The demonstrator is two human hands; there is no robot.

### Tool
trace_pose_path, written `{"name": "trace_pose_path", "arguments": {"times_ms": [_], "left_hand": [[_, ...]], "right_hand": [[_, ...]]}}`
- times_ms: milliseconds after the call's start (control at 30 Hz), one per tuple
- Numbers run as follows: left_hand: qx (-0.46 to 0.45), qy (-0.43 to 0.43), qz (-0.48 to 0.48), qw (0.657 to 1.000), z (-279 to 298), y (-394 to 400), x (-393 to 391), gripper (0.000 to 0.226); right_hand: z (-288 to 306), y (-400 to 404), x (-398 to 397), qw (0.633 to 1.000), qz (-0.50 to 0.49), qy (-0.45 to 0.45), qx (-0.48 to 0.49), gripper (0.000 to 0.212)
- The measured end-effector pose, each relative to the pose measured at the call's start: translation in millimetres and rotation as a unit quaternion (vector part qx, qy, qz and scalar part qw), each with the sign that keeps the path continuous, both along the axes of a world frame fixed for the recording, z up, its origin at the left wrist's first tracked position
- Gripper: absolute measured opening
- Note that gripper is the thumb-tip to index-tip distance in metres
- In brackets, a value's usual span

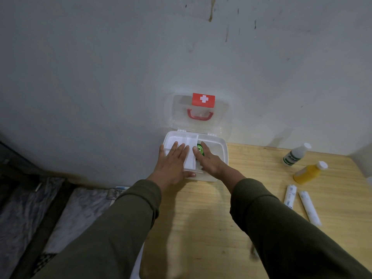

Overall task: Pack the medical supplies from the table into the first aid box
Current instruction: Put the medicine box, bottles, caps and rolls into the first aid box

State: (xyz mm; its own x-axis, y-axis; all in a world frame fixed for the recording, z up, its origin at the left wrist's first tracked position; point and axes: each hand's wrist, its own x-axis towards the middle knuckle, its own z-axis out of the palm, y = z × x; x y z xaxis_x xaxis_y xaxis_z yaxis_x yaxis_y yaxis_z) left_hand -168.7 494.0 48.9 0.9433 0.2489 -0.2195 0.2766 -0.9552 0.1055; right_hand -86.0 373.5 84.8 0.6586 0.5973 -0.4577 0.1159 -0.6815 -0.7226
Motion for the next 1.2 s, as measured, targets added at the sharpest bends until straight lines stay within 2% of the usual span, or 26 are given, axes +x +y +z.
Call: {"name": "trace_pose_path", "arguments": {"times_ms": [200,533,833,1200], "left_hand": [[-0.001,-0.002,-0.002,1.0,-0.6,0.5,-0.3,0.094],[0.004,-0.005,-0.008,1.0,0.9,0.9,-1.4,0.093],[-0.012,-0.004,-0.01,1.0,6.1,0.3,-3.1,0.093],[-0.077,-0.082,-0.021,0.993,25.4,-25.8,16.9,0.088]], "right_hand": [[-5.1,-0.4,-5.6,0.998,0.033,-0.034,-0.043,0.068],[0.1,-11.6,-9.6,0.991,0.002,-0.127,0.034,0.053],[15.0,-35.6,-0.5,0.97,-0.001,-0.241,0.027,0.047],[30.0,-69.5,17.4,0.953,-0.036,-0.297,0.045,0.046]]}}
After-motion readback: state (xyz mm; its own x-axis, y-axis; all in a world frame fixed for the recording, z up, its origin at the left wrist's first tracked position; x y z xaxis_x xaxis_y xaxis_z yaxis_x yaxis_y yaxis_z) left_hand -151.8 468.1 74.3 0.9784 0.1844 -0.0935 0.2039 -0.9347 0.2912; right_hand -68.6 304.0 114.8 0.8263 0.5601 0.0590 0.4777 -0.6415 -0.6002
